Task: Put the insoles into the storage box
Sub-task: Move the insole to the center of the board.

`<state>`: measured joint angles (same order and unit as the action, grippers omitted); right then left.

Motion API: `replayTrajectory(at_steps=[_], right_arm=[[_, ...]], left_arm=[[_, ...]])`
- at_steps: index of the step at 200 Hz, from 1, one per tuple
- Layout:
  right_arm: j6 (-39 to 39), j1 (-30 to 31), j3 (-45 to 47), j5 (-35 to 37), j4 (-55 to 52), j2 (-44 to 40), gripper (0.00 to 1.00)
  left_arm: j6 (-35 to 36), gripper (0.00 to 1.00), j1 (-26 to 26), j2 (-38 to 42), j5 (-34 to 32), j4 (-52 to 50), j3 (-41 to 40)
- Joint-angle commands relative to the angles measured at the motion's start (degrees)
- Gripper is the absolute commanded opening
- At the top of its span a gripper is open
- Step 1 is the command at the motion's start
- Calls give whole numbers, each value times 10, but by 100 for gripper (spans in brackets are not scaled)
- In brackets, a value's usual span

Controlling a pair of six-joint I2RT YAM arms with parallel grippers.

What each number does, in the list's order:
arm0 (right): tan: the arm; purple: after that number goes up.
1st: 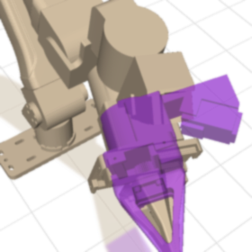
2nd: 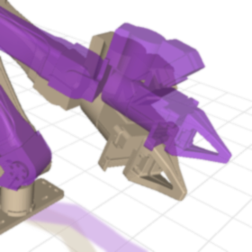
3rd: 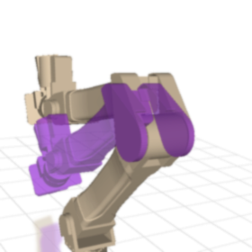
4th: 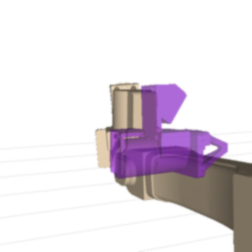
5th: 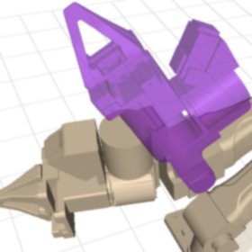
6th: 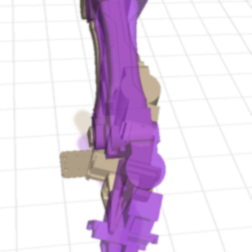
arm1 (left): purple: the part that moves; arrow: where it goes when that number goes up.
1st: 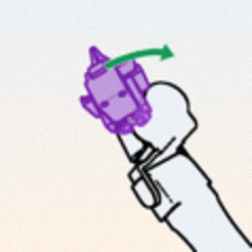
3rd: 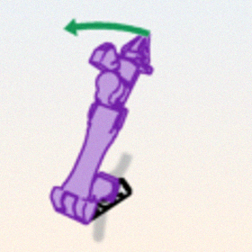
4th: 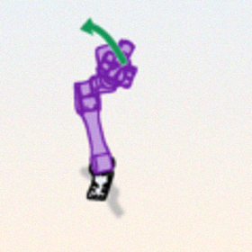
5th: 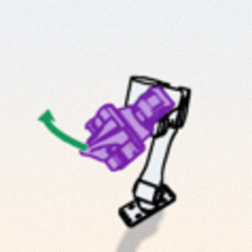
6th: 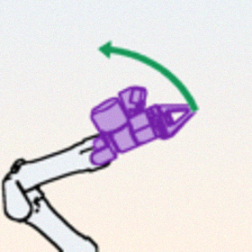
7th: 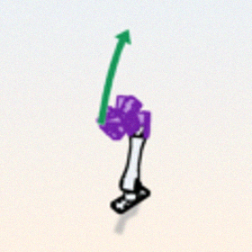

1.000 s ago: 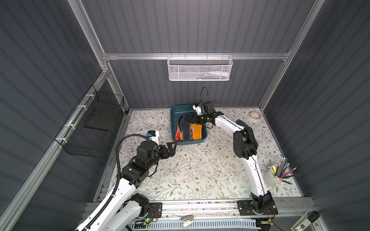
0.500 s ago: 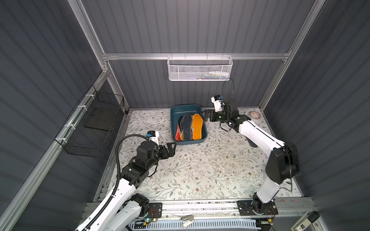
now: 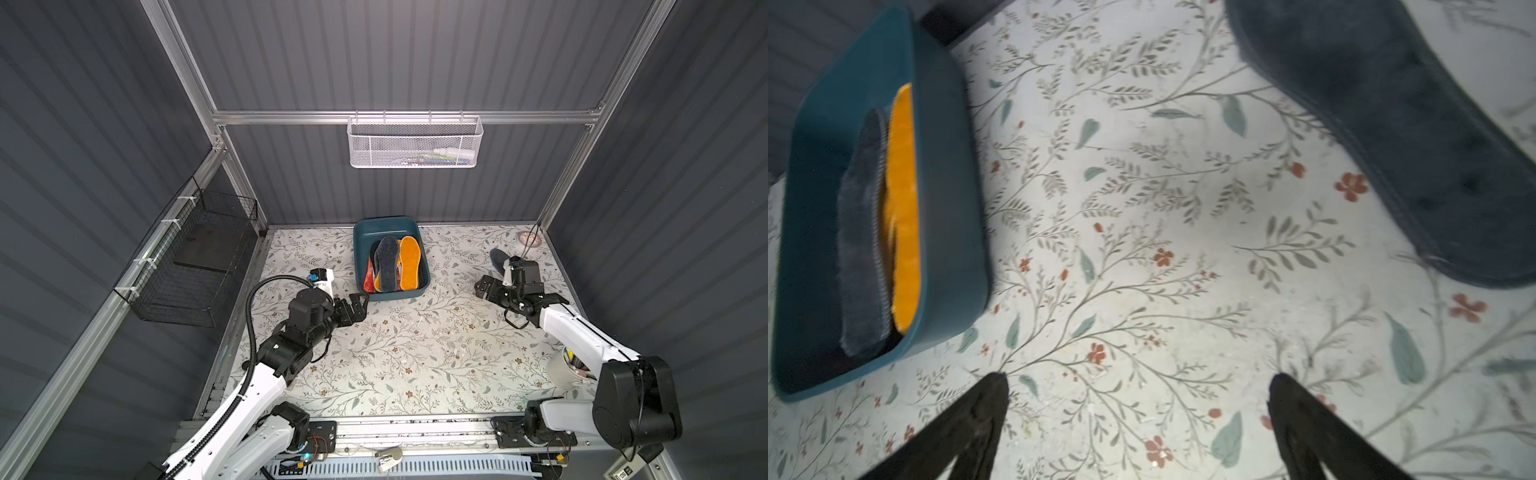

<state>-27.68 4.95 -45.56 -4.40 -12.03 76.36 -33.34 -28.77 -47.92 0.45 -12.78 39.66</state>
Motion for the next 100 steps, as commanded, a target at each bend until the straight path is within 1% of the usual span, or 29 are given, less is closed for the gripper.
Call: replayTrajectory(at_steps=[1, 14, 31, 51, 59, 73, 100], right_arm=[[-21, -39, 2, 32, 1, 14, 99], [-33, -64, 0, 32, 10, 31, 99], [-42, -83, -8, 67, 16, 59, 99], [-46, -99, -22, 88, 29, 91, 99], [-49, -114, -35, 65, 26, 108, 99], [-55, -131, -52, 49, 29, 132, 99], [-60, -145, -74, 47, 33, 155, 99]], left_arm=[[9, 100, 0, -1, 12, 10, 12], [7, 100, 0, 2, 13, 11, 10], [5, 100, 0, 6, 12, 12, 9], [2, 100, 0, 9, 12, 10, 8], [2, 100, 0, 10, 12, 8, 8], [1, 100, 0, 10, 12, 7, 9], [1, 100, 0, 13, 11, 4, 11]])
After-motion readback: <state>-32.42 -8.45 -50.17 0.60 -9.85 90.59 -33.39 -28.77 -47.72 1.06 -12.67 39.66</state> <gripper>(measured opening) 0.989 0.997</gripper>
